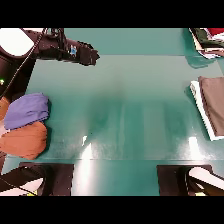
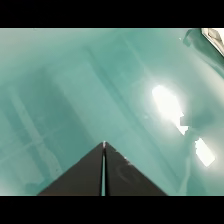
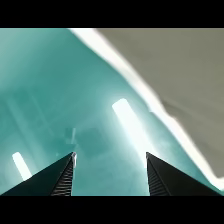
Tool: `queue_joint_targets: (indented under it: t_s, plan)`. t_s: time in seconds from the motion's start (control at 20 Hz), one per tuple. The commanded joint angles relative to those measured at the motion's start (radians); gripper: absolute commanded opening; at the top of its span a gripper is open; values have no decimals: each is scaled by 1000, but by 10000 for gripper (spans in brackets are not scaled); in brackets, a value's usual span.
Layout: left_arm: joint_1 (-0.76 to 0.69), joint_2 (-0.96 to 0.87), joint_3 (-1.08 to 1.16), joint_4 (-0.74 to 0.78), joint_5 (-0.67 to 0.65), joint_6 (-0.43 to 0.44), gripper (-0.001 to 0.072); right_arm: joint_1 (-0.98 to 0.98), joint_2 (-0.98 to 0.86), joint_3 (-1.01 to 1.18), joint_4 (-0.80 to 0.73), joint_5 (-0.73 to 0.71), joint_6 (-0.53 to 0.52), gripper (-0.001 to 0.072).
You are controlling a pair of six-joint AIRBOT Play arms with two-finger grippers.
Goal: Fold the shirts.
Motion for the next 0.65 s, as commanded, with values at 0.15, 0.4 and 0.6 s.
queue_joint_targets:
  t_s: [0.15, 0.4, 0.6]
  plan:
    - [0, 0, 0, -6, 12, -1, 28, 418, 2, 104, 31, -80, -56, 116]
    - [0, 0, 0, -6, 16, -1, 28, 562, 2, 134, 30, -101, -81, 22]
    - [0, 0, 0, -6, 16, -1, 28, 567, 2, 134, 31, -109, -81, 22]
